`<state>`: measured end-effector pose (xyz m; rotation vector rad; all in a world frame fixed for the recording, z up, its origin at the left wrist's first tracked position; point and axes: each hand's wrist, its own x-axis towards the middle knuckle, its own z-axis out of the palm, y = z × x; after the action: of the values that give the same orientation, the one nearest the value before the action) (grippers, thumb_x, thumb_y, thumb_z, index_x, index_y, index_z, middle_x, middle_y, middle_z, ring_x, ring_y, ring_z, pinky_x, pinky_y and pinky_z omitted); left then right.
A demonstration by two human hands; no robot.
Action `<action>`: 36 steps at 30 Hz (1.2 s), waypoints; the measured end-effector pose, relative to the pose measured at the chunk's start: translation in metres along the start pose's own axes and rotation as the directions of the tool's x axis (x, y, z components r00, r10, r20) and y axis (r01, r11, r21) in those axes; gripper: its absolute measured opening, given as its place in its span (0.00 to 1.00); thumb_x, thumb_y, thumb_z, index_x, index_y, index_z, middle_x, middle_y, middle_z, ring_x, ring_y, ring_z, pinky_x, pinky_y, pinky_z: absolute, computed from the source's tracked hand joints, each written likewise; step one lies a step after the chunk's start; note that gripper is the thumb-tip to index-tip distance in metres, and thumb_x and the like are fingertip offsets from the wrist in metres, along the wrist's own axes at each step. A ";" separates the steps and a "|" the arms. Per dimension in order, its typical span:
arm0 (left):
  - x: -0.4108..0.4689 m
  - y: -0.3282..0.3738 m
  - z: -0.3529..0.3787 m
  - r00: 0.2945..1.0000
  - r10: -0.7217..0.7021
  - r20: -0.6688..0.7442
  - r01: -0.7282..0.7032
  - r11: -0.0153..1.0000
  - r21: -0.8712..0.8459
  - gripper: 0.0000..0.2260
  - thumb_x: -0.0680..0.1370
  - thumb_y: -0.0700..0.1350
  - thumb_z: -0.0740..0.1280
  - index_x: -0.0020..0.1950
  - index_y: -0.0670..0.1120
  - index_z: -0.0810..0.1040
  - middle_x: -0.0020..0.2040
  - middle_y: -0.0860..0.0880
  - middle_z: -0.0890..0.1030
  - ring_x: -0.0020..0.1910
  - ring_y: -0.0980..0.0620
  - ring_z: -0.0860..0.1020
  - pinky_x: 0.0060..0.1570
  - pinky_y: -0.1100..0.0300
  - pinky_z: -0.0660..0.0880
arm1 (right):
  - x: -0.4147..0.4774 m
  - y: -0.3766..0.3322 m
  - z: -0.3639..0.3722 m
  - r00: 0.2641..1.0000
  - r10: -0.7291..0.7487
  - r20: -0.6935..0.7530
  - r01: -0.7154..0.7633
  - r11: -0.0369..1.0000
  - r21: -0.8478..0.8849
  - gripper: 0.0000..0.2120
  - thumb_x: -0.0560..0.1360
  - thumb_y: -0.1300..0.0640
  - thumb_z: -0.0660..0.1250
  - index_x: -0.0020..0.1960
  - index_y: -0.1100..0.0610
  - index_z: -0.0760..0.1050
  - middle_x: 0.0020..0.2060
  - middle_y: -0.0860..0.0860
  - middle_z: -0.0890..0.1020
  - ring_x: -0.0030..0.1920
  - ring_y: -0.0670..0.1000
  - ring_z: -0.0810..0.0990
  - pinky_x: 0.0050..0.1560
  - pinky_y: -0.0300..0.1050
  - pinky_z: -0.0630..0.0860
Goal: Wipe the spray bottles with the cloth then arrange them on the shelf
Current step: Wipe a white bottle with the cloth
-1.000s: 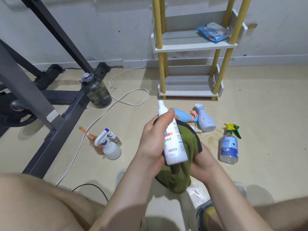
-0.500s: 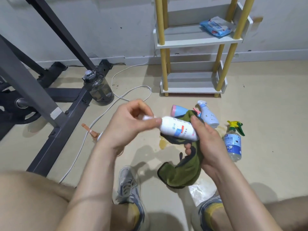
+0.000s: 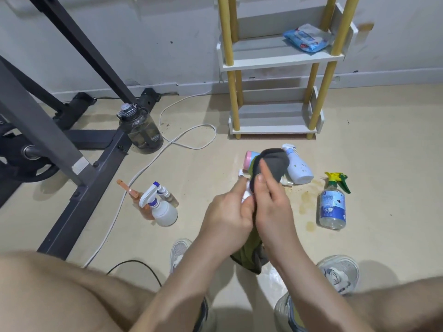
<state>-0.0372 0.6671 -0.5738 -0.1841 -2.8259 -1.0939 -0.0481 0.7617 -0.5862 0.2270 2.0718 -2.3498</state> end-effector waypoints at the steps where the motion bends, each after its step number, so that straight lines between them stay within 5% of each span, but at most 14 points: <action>1: -0.002 0.002 0.002 1.000 0.016 -0.007 -0.016 1.000 -0.016 0.17 0.76 0.53 0.53 0.60 0.50 0.73 0.37 0.49 0.76 0.41 0.41 0.74 0.37 0.54 0.62 | 0.006 -0.004 -0.003 0.998 -0.020 -0.060 0.021 1.000 0.018 0.18 0.83 0.52 0.58 0.73 0.45 0.68 0.64 0.45 0.74 0.60 0.35 0.74 0.65 0.34 0.68; 5: -0.014 0.020 0.017 0.986 0.153 -0.063 -0.143 0.980 0.140 0.19 0.77 0.52 0.56 0.63 0.45 0.76 0.36 0.47 0.78 0.38 0.39 0.75 0.34 0.54 0.68 | 0.039 -0.015 -0.024 0.952 0.177 -0.249 -0.085 0.937 0.339 0.19 0.84 0.55 0.56 0.73 0.45 0.67 0.56 0.42 0.81 0.48 0.41 0.81 0.51 0.39 0.78; 7: -0.016 0.020 0.021 0.977 0.195 -0.089 -0.170 0.957 0.234 0.21 0.77 0.49 0.58 0.64 0.41 0.78 0.37 0.45 0.80 0.34 0.41 0.77 0.29 0.58 0.71 | 0.033 -0.015 -0.024 0.942 0.250 -0.224 -0.140 0.899 0.415 0.19 0.84 0.54 0.55 0.74 0.48 0.66 0.55 0.48 0.81 0.46 0.46 0.82 0.46 0.42 0.79; 11: -0.007 0.012 0.018 0.950 0.254 -0.180 -0.192 0.934 0.300 0.20 0.77 0.46 0.59 0.66 0.43 0.79 0.39 0.46 0.79 0.32 0.45 0.78 0.27 0.58 0.74 | 0.008 -0.002 -0.008 0.946 0.317 -0.065 -0.266 0.877 0.400 0.20 0.85 0.51 0.55 0.76 0.48 0.61 0.65 0.52 0.77 0.58 0.50 0.80 0.65 0.51 0.75; 15: -0.012 0.013 0.015 0.946 0.279 -0.166 -0.210 0.915 0.344 0.20 0.78 0.49 0.59 0.65 0.42 0.79 0.36 0.46 0.78 0.31 0.45 0.77 0.28 0.58 0.71 | 0.022 -0.005 -0.017 0.937 0.348 -0.003 -0.280 0.758 0.590 0.13 0.84 0.55 0.59 0.67 0.54 0.71 0.53 0.57 0.81 0.47 0.53 0.82 0.53 0.53 0.80; 19: -0.021 0.028 0.021 0.979 0.163 -0.121 -0.144 0.977 0.155 0.21 0.79 0.52 0.58 0.68 0.46 0.76 0.40 0.47 0.81 0.38 0.46 0.77 0.36 0.59 0.70 | 0.039 -0.011 -0.033 0.849 0.526 -0.049 -0.366 0.652 0.664 0.17 0.77 0.53 0.69 0.63 0.61 0.76 0.49 0.60 0.81 0.44 0.58 0.82 0.41 0.50 0.81; 22: -0.016 0.031 0.024 0.991 -0.057 -0.125 0.040 0.990 -0.132 0.23 0.78 0.54 0.58 0.70 0.48 0.76 0.46 0.44 0.84 0.45 0.43 0.78 0.43 0.58 0.69 | 0.034 -0.007 -0.028 0.829 0.559 0.023 -0.420 0.595 0.686 0.21 0.76 0.45 0.69 0.61 0.60 0.78 0.49 0.59 0.82 0.45 0.58 0.83 0.48 0.52 0.81; 24: -0.014 0.030 0.024 0.982 -0.064 -0.179 0.045 0.993 -0.111 0.22 0.78 0.54 0.58 0.68 0.47 0.77 0.44 0.42 0.84 0.43 0.41 0.78 0.40 0.57 0.70 | 0.027 -0.004 -0.022 0.841 0.532 0.096 -0.453 0.599 0.660 0.21 0.77 0.43 0.66 0.59 0.59 0.78 0.50 0.60 0.83 0.47 0.59 0.83 0.55 0.54 0.80; 27: -0.010 0.023 0.025 0.982 0.088 -0.164 -0.052 0.976 0.211 0.21 0.79 0.51 0.58 0.63 0.42 0.80 0.36 0.45 0.84 0.31 0.43 0.79 0.26 0.58 0.69 | 0.016 -0.007 -0.017 0.855 0.485 0.185 -0.483 0.613 0.625 0.19 0.80 0.45 0.64 0.57 0.61 0.78 0.49 0.61 0.83 0.47 0.58 0.83 0.57 0.53 0.77; 30: -0.007 0.009 0.028 0.977 0.116 -0.179 -0.036 0.918 0.395 0.21 0.78 0.52 0.56 0.62 0.44 0.81 0.29 0.48 0.79 0.23 0.44 0.76 0.20 0.61 0.66 | 0.008 -0.009 -0.013 0.863 0.466 0.194 -0.493 0.695 0.524 0.11 0.80 0.53 0.66 0.49 0.61 0.78 0.37 0.55 0.81 0.39 0.53 0.81 0.48 0.48 0.79; 36: -0.025 0.011 0.020 1.000 0.005 0.000 -0.005 0.982 0.186 0.19 0.79 0.53 0.53 0.67 0.57 0.75 0.42 0.48 0.84 0.42 0.43 0.80 0.39 0.52 0.74 | 0.019 -0.008 -0.025 0.948 0.305 -0.090 -0.277 0.931 0.236 0.07 0.76 0.61 0.71 0.51 0.60 0.74 0.37 0.54 0.79 0.35 0.49 0.78 0.36 0.41 0.77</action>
<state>-0.0118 0.6867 -0.5852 -0.1746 -2.9042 -0.8211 -0.0648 0.7893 -0.5835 0.6520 1.6720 -2.4256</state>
